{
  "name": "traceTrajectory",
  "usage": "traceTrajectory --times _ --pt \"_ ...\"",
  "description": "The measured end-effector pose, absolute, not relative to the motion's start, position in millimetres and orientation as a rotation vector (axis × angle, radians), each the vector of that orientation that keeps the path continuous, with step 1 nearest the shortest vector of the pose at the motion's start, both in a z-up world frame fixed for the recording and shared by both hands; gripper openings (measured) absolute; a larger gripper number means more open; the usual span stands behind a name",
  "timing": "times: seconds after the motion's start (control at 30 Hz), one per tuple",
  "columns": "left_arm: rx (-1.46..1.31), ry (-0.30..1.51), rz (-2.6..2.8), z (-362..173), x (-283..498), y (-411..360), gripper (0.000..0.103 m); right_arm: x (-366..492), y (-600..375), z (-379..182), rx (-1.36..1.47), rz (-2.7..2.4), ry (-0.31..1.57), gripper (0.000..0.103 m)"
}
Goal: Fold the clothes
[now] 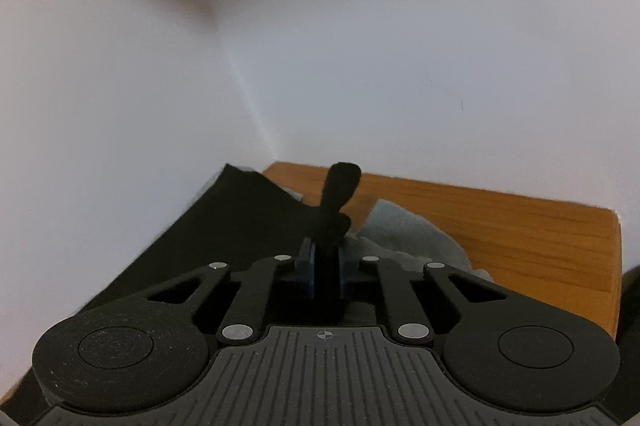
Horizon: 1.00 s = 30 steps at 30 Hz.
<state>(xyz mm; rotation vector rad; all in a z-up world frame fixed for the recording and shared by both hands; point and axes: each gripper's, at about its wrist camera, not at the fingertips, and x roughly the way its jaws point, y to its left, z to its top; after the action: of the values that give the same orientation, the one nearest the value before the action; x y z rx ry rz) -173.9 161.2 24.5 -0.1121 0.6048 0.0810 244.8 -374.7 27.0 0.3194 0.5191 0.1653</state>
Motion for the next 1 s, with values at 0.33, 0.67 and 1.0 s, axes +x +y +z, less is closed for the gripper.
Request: traceTrajectory --times 0.33,0.67,1.0 --pt "-0.117 0.574 0.075 25 -179 162 0.059 202 -370 86 0.271 0.171 0.292 0.009" --pt "-0.100 0.520 0.115 58 -230 158 0.070 186 -357 62 0.230 0.218 0.463 0.055" --pt "-0.090 0.577 0.229 63 -352 143 0.071 60 -220 18 0.055 0.744 0.529 0.060"
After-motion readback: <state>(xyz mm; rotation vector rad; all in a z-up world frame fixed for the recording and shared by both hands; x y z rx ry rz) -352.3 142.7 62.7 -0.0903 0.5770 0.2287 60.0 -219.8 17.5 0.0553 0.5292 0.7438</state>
